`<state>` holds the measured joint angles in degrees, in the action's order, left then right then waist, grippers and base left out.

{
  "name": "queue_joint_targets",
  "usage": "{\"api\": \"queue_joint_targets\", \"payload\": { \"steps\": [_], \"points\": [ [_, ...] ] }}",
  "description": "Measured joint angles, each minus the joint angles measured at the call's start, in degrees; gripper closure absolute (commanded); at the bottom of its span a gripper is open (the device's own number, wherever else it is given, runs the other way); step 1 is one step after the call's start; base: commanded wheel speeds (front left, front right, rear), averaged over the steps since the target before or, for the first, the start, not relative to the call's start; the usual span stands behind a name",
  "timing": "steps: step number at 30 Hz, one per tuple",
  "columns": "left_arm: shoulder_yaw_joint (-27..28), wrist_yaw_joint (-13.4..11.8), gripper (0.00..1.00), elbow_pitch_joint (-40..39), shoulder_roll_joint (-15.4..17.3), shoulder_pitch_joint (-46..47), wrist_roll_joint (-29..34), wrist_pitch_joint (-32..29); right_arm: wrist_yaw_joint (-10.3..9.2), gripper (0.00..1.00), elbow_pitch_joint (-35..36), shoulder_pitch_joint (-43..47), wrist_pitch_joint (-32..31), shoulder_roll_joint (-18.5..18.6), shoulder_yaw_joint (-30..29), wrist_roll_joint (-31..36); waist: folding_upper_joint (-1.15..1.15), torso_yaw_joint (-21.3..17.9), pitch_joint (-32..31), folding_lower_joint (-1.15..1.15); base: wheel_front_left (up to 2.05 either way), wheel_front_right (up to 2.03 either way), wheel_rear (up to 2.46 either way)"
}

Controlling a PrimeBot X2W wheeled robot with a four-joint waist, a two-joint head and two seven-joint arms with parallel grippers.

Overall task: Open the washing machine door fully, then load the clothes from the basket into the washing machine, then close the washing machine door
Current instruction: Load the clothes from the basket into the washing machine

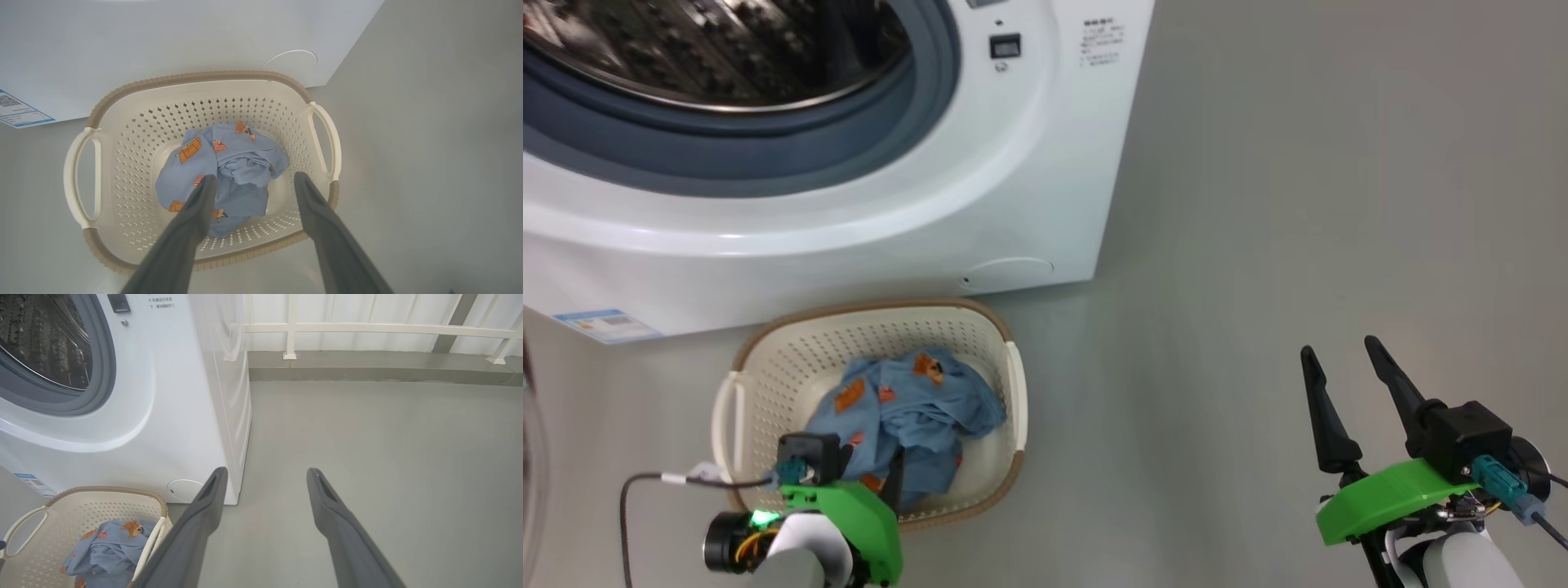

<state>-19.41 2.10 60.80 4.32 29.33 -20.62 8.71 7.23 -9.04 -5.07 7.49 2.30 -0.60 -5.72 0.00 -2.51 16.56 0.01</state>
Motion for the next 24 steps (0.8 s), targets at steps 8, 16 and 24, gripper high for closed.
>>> {"api": "queue_joint_targets", "payload": {
  "steps": [8, 16, 24],
  "points": [
    [-1.13, 0.92, 0.0, 8.89, -1.29, 8.83, -0.55, -3.34, 0.0, 0.0, -0.11, -2.94, 1.12, 0.04, 0.69, -0.88, 0.0, -2.49, 6.39, 0.0, 0.0, 0.0, 0.0],
    [-1.66, -0.12, 0.0, 11.92, -0.92, 15.36, -0.48, -5.68, 0.0, 0.0, 0.19, -6.58, 2.26, 0.09, 1.88, -1.38, 0.0, -4.27, 14.18, 0.0, 0.0, 0.0, 0.0],
    [0.38, -2.81, 0.0, 12.79, 1.18, 21.15, -2.22, -6.2, 0.0, 0.0, 0.08, -10.09, 3.79, 0.14, 3.07, -2.94, 0.0, -5.89, 22.39, 0.0, 0.0, 0.0, 0.0]
  ]
}}
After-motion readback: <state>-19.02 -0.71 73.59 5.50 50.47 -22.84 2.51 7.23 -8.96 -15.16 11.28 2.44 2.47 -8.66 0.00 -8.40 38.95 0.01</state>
